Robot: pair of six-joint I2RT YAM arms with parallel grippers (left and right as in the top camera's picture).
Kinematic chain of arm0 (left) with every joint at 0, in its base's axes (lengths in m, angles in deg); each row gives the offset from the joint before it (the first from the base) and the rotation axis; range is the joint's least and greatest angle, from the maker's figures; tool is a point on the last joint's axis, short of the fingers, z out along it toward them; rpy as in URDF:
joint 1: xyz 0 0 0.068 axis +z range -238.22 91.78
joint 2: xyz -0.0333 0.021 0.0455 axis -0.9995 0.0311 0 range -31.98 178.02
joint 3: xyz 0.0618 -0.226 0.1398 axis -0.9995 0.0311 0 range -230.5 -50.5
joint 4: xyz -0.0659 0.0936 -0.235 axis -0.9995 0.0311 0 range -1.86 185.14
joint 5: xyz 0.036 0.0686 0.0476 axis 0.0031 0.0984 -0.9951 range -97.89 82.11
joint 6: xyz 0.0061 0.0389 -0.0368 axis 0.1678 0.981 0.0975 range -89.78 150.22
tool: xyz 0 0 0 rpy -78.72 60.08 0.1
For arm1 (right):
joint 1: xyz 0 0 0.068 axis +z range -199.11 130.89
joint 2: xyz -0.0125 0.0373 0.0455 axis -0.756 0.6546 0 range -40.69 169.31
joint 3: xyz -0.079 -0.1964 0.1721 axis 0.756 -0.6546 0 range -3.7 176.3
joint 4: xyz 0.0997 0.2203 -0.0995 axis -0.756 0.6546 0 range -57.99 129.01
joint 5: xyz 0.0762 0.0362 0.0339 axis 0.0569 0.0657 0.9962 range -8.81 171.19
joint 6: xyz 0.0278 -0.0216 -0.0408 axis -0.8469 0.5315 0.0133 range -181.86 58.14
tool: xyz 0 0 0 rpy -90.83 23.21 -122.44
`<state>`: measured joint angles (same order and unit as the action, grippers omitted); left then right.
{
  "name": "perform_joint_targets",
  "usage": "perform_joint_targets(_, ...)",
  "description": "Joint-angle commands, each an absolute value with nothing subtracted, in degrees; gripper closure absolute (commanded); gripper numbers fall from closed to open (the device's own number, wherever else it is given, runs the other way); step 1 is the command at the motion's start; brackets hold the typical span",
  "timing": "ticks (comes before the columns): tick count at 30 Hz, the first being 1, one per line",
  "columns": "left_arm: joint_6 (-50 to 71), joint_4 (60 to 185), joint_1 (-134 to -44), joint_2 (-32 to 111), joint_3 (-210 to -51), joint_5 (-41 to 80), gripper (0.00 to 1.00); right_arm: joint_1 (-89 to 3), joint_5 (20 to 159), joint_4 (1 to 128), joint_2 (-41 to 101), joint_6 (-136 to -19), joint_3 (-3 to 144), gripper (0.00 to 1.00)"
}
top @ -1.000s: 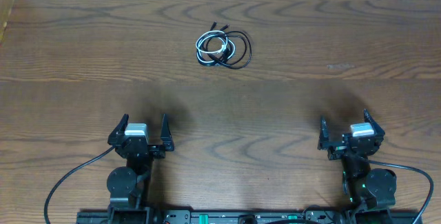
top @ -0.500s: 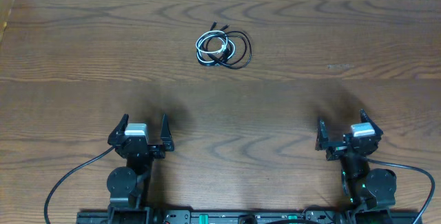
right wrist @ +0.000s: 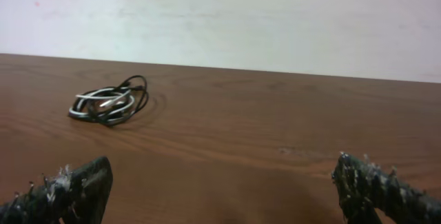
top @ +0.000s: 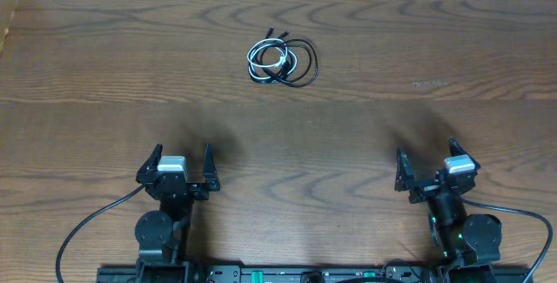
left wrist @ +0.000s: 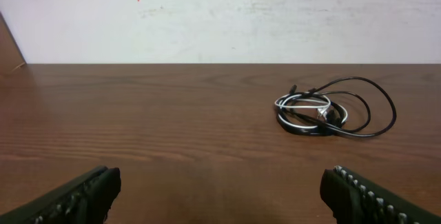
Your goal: Untangle cables
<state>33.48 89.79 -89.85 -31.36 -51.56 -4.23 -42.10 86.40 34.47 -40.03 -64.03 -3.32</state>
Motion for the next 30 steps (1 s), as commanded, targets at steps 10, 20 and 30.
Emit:
perform_joint_targets(10,34.3,91.9,-90.0,-31.7,-50.7,-4.5,0.02,-41.7,92.5,34.4,-40.3,-64.9,-3.4,0.01)
perform_joint_targets(20,34.3,91.9,-90.0,-31.7,-50.7,-4.5,0.02,-41.7,95.3,38.2,-40.3,-65.9,0.0,0.01)
perform_joint_targets(30,34.2,91.9,-90.0,-31.7,-50.7,-4.5,0.02,-41.7,95.1,40.9,-40.3,-64.4,2.7,0.01)
